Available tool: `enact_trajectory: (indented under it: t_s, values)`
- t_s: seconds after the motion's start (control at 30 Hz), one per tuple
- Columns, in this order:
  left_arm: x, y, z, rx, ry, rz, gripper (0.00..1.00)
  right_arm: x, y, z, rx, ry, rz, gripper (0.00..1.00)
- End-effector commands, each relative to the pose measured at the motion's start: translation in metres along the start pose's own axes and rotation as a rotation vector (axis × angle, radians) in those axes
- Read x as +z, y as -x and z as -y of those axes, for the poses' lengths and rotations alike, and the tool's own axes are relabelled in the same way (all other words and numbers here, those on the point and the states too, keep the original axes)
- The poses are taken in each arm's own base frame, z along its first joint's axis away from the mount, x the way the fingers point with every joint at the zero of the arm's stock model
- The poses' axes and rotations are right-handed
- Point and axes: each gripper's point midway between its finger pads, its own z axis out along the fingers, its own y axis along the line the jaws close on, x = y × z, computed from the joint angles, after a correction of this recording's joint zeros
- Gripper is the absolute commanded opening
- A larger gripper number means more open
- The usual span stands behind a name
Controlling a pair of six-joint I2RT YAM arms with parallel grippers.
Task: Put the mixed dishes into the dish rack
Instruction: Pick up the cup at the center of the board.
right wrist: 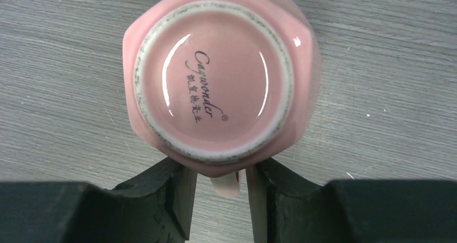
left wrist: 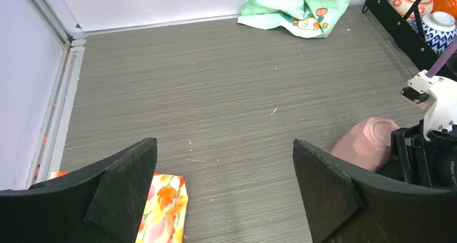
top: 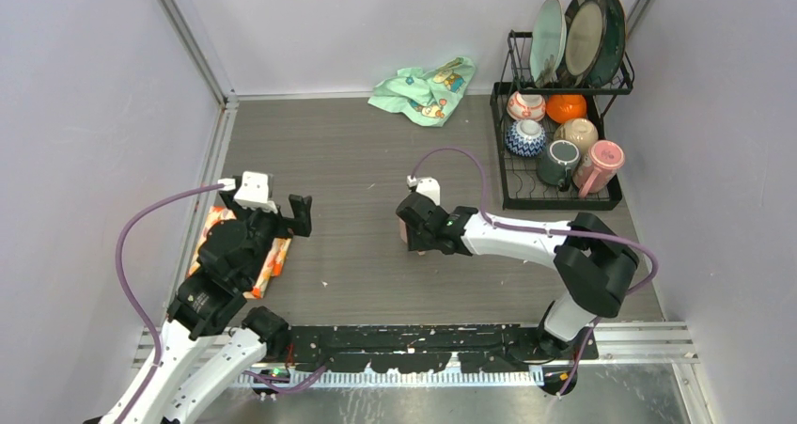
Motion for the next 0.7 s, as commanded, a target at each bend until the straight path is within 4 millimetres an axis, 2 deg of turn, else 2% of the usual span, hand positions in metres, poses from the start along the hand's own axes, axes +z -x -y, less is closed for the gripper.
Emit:
enact_trajectory:
  t_s: [0.0, 0.27, 0.37, 0.47, 0.6, 0.67]
  values:
    - [0.002, 0.011, -0.001, 0.009, 0.011, 0.047, 0.97, 0.002, 0.020, -0.007, -0.013, -0.011, 0.067, 0.40]
    - [0.002, 0.011, 0.000, 0.016, 0.003, 0.046, 0.96, 0.012, 0.014, -0.005, -0.026, -0.031, 0.060, 0.35]
    - [0.002, 0.010, 0.000, 0.019, 0.003, 0.044, 0.96, 0.013, 0.015, -0.006, -0.024, -0.028, 0.065, 0.30]
    - [0.002, 0.009, 0.001, 0.022, 0.001, 0.043, 0.96, 0.010, 0.020, -0.009, -0.025, -0.014, 0.080, 0.21]
    - [0.002, 0.009, 0.001, 0.024, -0.003, 0.043, 0.96, 0.000, 0.031, -0.009, -0.028, -0.001, 0.120, 0.03]
    - [0.002, 0.009, 0.001, 0.024, -0.004, 0.044, 0.96, -0.009, 0.041, -0.012, -0.021, 0.015, 0.151, 0.01]
